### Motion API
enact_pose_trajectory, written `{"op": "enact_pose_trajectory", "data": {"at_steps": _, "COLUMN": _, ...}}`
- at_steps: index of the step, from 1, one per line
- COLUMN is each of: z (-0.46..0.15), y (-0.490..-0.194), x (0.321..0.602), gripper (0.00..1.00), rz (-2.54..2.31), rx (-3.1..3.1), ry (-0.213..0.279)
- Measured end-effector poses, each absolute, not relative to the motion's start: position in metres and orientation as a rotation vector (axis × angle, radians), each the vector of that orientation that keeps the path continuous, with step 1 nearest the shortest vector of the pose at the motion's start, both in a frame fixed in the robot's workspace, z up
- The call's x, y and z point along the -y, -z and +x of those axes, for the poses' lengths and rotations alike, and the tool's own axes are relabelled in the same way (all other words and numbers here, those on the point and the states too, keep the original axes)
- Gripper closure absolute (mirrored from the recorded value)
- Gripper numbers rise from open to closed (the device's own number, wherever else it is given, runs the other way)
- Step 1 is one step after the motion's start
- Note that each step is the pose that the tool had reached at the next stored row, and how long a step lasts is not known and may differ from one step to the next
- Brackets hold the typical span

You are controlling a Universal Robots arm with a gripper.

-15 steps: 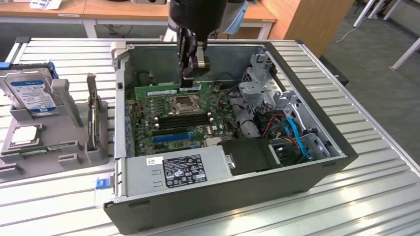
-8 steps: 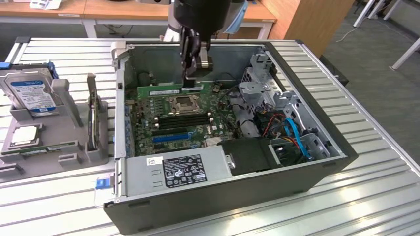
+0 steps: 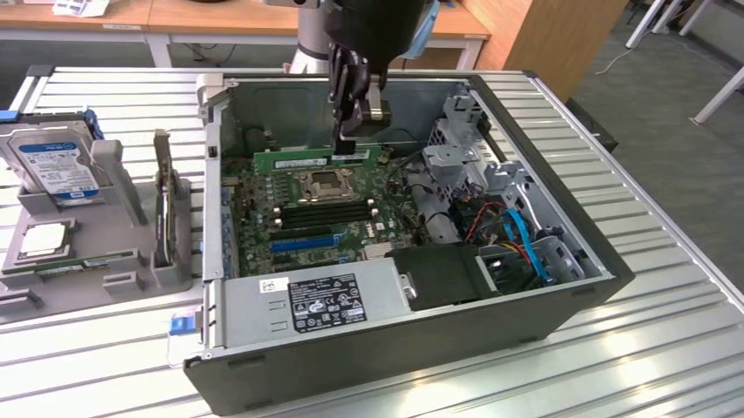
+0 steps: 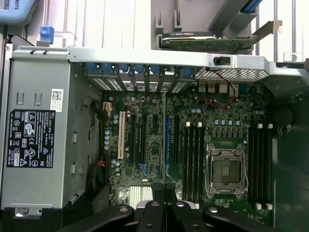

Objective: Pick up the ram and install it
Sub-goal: 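Pick up the ram and move it above insertion slot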

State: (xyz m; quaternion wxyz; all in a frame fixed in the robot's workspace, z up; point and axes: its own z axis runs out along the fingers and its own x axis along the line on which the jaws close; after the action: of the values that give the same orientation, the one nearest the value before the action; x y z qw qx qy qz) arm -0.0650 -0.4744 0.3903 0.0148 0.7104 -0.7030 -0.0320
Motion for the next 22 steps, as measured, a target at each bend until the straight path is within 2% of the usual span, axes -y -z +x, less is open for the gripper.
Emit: {"op": "enact_pose_trajectory", "data": {"at_steps": 22, "z": -0.052, "y": -0.39, "x": 0.472, "gripper": 0.89, "rz": 2.203, "rx": 2.196, "ry": 0.1}}
